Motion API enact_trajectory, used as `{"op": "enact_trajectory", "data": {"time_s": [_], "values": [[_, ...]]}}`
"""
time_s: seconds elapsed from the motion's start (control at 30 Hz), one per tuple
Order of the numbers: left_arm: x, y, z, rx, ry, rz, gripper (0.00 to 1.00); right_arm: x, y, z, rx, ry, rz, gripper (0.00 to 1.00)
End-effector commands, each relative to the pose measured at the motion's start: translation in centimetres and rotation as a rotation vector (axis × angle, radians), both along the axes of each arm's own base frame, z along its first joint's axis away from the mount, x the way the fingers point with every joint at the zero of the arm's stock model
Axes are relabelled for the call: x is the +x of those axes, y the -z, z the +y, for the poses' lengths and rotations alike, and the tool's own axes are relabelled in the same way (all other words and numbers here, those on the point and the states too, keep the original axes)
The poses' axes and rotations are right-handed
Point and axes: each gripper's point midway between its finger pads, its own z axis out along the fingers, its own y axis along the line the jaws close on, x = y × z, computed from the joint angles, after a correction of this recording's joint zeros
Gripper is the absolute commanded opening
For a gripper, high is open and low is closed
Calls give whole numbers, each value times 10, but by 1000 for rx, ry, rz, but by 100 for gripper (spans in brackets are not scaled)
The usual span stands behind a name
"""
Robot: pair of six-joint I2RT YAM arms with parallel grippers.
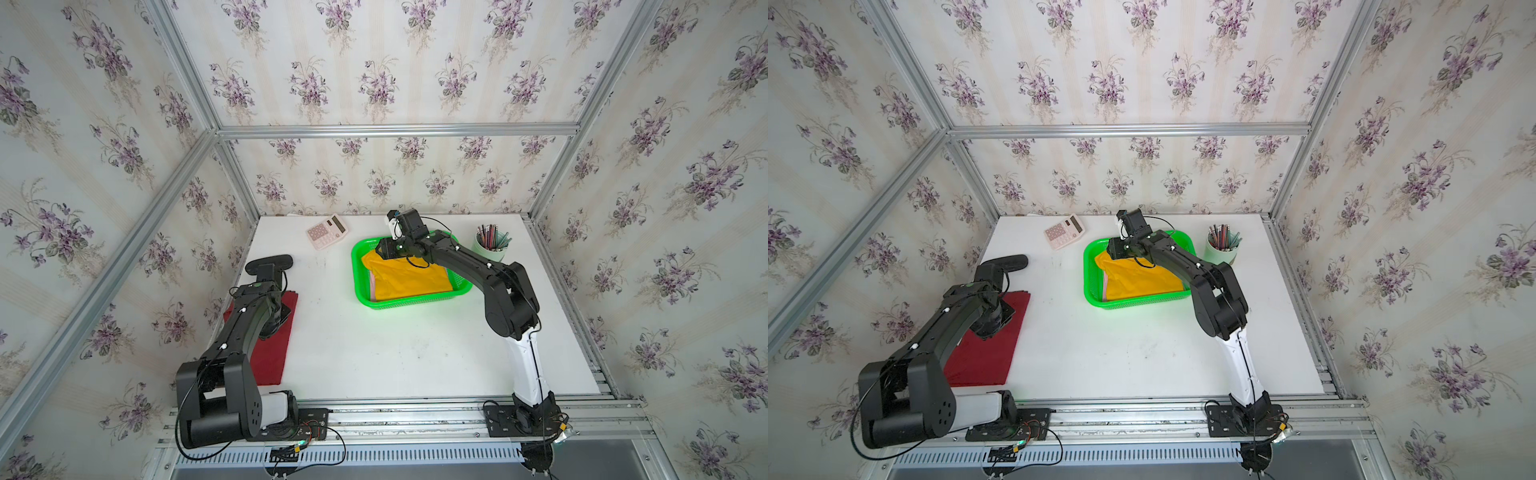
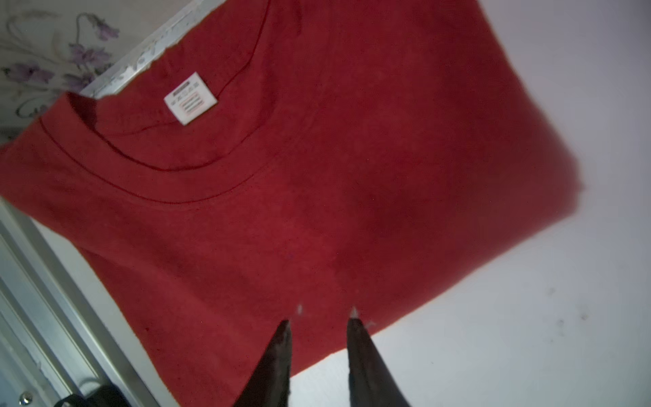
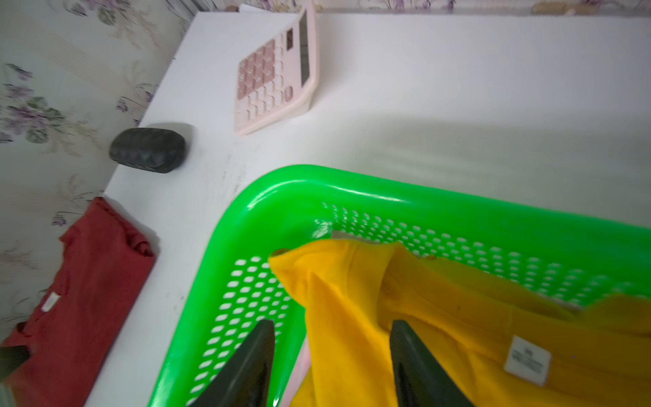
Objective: Put the folded t-shirts into the basket
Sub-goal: Move the T-shirt to the center of the board.
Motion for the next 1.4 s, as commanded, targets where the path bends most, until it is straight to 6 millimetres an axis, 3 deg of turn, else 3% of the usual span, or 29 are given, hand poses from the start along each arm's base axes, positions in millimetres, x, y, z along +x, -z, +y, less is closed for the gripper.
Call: {"op": "enact_trajectory", "data": {"time_s": [0.0, 0.03, 0.2, 0.37, 0.57, 0.77, 1.0, 1.13, 1.23, 1.37], "values": [[-16, 15, 4, 16, -122, 43, 24, -8, -52, 0, 90, -24, -97, 60], [-20, 23, 0, -7, -131, 56, 21, -17, -74, -3, 124, -31, -139, 61], [-30, 54, -24, -146, -132, 91, 12, -59, -121, -12, 260, -86, -247, 62], [-38, 85, -55, -322, -139, 115, 11, -108, -125, -10, 362, -212, -294, 62], [-38, 75, -79, -348, -8, 103, 9, -153, -93, -6, 302, -330, -340, 62], [-51, 69, -118, -346, 199, 155, 10, -144, -45, -30, 147, -174, -207, 62], [-61, 62, -170, -341, 478, 239, 11, -178, -7, -52, 42, -230, -67, 60], [-74, 51, -171, -281, 569, 303, 13, -200, 5, -65, 4, -257, 11, 56], [-72, 35, -163, -235, 588, 283, 19, -219, 18, -67, 13, -306, 84, 52], [-57, -3, -149, -140, 574, 211, 32, -212, 37, -62, 32, -264, 125, 47]]}}
